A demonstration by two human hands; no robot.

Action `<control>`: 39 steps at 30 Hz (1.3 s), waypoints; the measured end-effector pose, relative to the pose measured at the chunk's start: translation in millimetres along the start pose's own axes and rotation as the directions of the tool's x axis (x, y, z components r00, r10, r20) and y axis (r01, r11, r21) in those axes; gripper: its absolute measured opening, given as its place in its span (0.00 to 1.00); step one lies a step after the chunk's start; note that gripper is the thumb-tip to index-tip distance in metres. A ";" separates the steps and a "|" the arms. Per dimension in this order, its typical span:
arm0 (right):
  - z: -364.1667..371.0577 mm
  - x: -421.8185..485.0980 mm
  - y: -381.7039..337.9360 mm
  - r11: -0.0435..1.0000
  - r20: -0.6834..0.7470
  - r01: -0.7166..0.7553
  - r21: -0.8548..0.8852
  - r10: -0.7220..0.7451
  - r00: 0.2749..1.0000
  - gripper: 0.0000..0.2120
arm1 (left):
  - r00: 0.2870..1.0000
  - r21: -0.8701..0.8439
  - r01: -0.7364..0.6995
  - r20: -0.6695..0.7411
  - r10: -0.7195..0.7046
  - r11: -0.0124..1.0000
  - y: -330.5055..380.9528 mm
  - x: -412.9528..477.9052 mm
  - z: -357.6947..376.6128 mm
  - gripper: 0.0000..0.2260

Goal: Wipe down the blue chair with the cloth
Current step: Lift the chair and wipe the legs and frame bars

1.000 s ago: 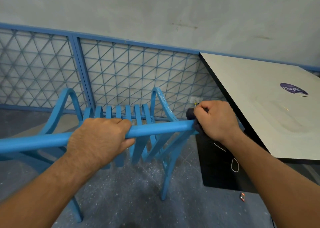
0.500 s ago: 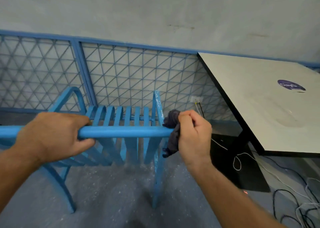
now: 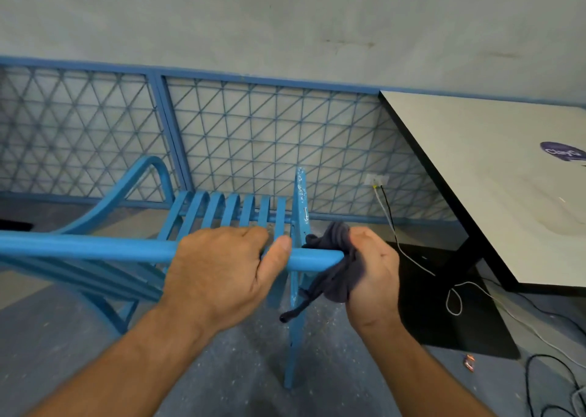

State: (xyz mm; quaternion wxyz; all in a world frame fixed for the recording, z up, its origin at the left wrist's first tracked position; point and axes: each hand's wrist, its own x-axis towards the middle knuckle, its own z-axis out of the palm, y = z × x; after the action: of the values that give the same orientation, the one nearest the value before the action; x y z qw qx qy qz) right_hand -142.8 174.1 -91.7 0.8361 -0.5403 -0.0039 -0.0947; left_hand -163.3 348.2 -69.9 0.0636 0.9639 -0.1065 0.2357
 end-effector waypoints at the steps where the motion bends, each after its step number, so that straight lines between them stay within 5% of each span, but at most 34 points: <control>1: 0.7 -0.7 2.1 1.000 0.016 -0.004 0.025 0.004 1.000 0.16 | 0.998 0.007 0.029 -0.051 -0.029 1.000 3.1 1.5 3.7 0.26; 5: 3.7 5.8 15.5 0.989 0.018 -0.090 0.119 0.088 0.996 0.10 | 0.983 0.039 0.028 -0.182 -0.020 0.999 7.4 6.0 13.5 0.25; 14: 23.4 -12.5 14.9 0.986 -0.005 -0.011 0.165 0.012 1.000 0.13 | 0.953 0.006 -0.102 -0.287 0.099 0.995 -19.0 7.1 23.7 0.24; 21: 45.1 -34.4 31.3 0.992 -0.030 0.120 -0.036 -0.121 0.992 0.13 | 0.932 -0.070 -0.248 -0.288 0.219 0.966 -53.2 20.1 21.5 0.20; 27: 38.6 -31.1 49.0 0.958 0.119 0.251 -0.140 -0.236 0.965 0.12 | 0.952 -0.160 -0.121 -0.298 0.069 0.980 -37.6 11.2 23.3 0.18; 30: 30.3 -32.4 56.3 0.948 0.132 0.238 -0.212 -0.213 0.968 0.16 | 0.934 -0.196 -0.081 -0.359 0.006 0.977 -21.6 2.4 31.5 0.16; 39: 66.2 -46.0 62.1 0.955 0.073 0.218 -0.203 -0.207 0.976 0.17 | 0.905 -0.162 -0.244 -0.392 0.165 0.956 -61.5 9.9 27.1 0.18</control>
State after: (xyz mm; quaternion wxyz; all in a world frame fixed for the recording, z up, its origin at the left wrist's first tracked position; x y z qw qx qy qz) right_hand -171.5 265.9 -125.2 0.7590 -0.6242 -0.0734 -0.1699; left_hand -128.3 401.4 -93.5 0.1575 0.8726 -0.2172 0.4082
